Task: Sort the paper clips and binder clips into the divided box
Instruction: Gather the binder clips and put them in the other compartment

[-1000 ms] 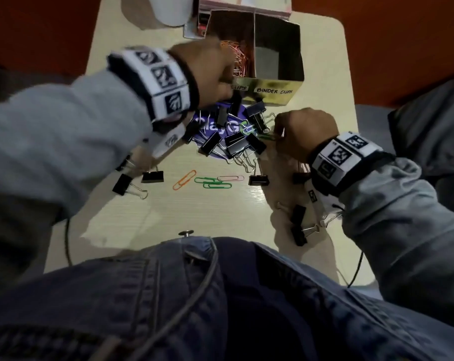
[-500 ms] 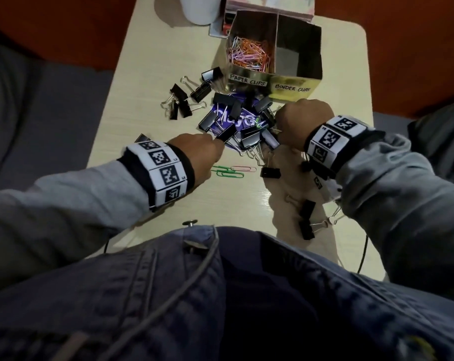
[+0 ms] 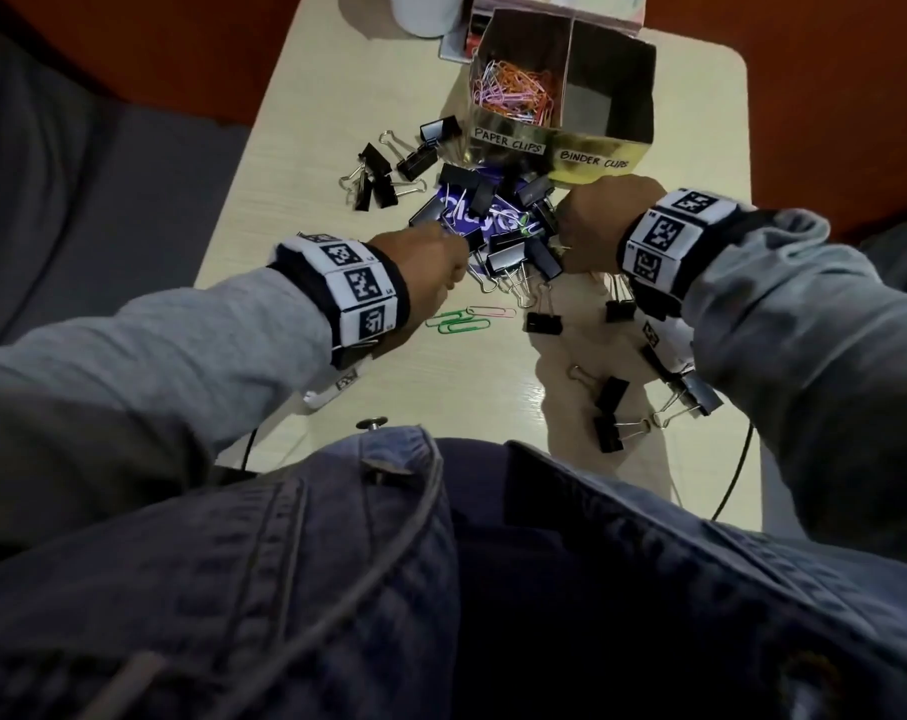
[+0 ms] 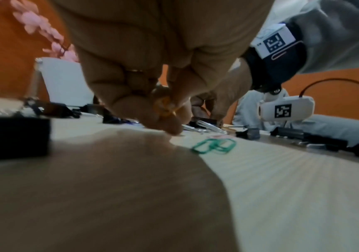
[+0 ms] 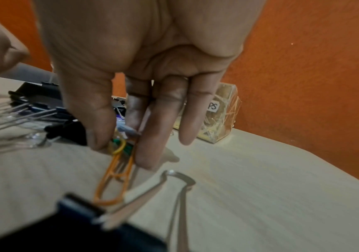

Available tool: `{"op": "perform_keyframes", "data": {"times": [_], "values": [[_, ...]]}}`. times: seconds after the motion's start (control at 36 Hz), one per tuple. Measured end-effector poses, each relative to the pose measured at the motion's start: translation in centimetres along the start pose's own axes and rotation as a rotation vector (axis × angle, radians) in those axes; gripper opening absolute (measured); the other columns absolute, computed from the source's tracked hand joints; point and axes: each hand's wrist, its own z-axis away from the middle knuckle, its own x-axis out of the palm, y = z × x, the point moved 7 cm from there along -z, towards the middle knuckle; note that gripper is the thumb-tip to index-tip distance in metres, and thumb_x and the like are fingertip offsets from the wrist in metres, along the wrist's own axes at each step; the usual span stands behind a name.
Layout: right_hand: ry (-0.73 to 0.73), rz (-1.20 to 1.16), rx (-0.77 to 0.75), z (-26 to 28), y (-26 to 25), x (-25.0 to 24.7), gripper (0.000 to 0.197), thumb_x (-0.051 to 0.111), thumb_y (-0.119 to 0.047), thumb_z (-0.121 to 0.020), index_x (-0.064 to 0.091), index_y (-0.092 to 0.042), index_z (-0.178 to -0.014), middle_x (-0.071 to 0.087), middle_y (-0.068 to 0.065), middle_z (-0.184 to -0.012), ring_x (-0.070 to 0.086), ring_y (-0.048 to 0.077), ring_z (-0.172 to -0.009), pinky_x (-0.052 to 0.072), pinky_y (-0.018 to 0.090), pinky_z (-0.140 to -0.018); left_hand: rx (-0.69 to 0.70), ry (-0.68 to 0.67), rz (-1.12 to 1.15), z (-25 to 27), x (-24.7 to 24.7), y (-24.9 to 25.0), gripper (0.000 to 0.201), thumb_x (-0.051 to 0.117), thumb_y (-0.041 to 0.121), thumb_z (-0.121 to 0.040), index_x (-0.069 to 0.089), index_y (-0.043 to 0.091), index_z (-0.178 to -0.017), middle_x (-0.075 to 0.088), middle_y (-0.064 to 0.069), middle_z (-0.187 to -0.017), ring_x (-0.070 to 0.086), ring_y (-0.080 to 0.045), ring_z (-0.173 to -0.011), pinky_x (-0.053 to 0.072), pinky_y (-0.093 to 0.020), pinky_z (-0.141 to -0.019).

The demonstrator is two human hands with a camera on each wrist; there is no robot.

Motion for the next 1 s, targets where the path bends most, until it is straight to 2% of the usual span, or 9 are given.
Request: {"op": "perform_keyframes", "data": {"times": [0.06, 0.14, 0.19, 0.25, 0.33, 0.47, 0.61, 0.81, 1.0], "values": [[0.055, -0.016, -0.005, 0.3, -0.1, 0.0, 0.025, 0.064, -0.032, -0.08, 0.054, -0.009, -0.079, 0.047, 0.006, -0.062, 0.051, 0.029, -0.063, 0.039, 0.03, -0.058, 0.02, -0.011, 0.051, 0.2, 0.6, 0.8, 0.015, 0.047, 0.008, -0.09, 0.054, 0.019, -0.096, 0.047, -0.004, -0.107, 0.057, -0.024, -0.094, 0.049, -0.036, -0.082], [0.08, -0.03, 0.006, 0.0, 0.0, 0.1, 0.024, 0.063, -0.03, -0.082, 0.05, -0.012, -0.075, 0.045, 0.004, -0.06, 0.047, 0.026, -0.057, 0.038, 0.028, -0.056, 0.037, -0.028, 0.053, 0.1, 1.5, 2.1, 0.016, 0.044, 0.005, -0.093, 0.055, 0.016, -0.099, 0.042, -0.003, -0.103, 0.05, -0.026, -0.088, 0.038, -0.031, -0.071], [0.063, -0.03, 0.007, -0.3, -0.1, 0.1, 0.021, 0.066, -0.033, -0.079, 0.052, -0.018, -0.079, 0.049, 0.004, -0.069, 0.046, 0.025, -0.061, 0.041, 0.03, -0.059, 0.048, -0.03, 0.033, -0.1, 1.7, 2.7, 0.013, 0.044, 0.007, -0.095, 0.053, 0.013, -0.103, 0.04, -0.001, -0.101, 0.047, -0.025, -0.089, 0.035, -0.031, -0.07], [0.043, -0.041, 0.011, -0.4, 0.0, 0.2, 0.021, 0.068, -0.036, -0.075, 0.054, -0.024, -0.085, 0.049, 0.005, -0.079, 0.045, 0.026, -0.069, 0.042, 0.034, -0.064, 0.012, -0.033, 0.013, -0.2, 1.8, 2.5, 0.014, 0.051, 0.022, -0.095, 0.048, 0.015, -0.107, 0.039, 0.0, -0.102, 0.049, -0.025, -0.088, 0.036, -0.032, -0.072], [0.016, -0.064, 0.008, -0.3, 0.2, 0.2, 0.023, 0.069, -0.034, -0.075, 0.05, -0.023, -0.082, 0.049, 0.004, -0.077, 0.046, 0.025, -0.07, 0.041, 0.033, -0.064, -0.003, -0.058, -0.114, -0.2, 1.9, 2.2, 0.04, 0.064, 0.042, -0.085, 0.045, 0.018, -0.11, 0.045, -0.002, -0.111, 0.049, -0.024, -0.084, 0.038, -0.033, -0.071], [-0.066, -0.093, 0.023, 0.1, 0.5, 0.4, 0.036, 0.064, -0.018, -0.084, 0.042, -0.009, -0.057, 0.039, 0.003, -0.056, 0.034, 0.017, -0.049, 0.024, 0.025, -0.047, 0.02, -0.066, -0.127, -0.7, 2.0, 3.0, 0.028, 0.067, 0.029, -0.085, 0.049, 0.018, -0.104, 0.055, -0.004, -0.108, 0.054, -0.026, -0.09, 0.042, -0.034, -0.073], [-0.136, -0.091, 0.006, 0.3, 0.4, 0.5, 0.026, 0.068, -0.021, -0.078, 0.052, -0.007, -0.064, 0.047, 0.003, -0.056, 0.041, 0.018, -0.048, 0.03, 0.022, -0.045, 0.041, -0.115, -0.11, -1.0, 1.7, 3.3, 0.017, 0.062, 0.017, -0.086, 0.051, 0.018, -0.1, 0.061, -0.003, -0.103, 0.055, -0.024, -0.09, 0.044, -0.035, -0.075], [-0.038, -0.054, -0.029, 0.9, 0.1, 0.2, 0.02, 0.067, -0.024, -0.079, 0.054, -0.009, -0.079, 0.045, 0.001, -0.061, 0.045, 0.021, -0.055, 0.026, 0.021, -0.045, 0.131, -0.107, -0.272, -0.9, 1.9, 4.4, 0.014, 0.052, 0.015, -0.086, 0.041, 0.017, -0.094, 0.054, -0.004, -0.089, 0.051, -0.027, -0.076, 0.047, -0.036, -0.069], [-0.009, -0.097, 0.011, 1.1, 0.4, 0.3, 0.02, 0.065, -0.023, -0.082, 0.062, -0.007, -0.094, 0.055, 0.008, -0.076, 0.053, 0.029, -0.07, 0.036, 0.029, -0.058, 0.122, -0.148, -0.292, -1.2, 2.1, 4.5, 0.014, 0.053, 0.019, -0.087, 0.04, 0.016, -0.093, 0.052, -0.005, -0.088, 0.049, -0.025, -0.076, 0.045, -0.035, -0.068]]}}
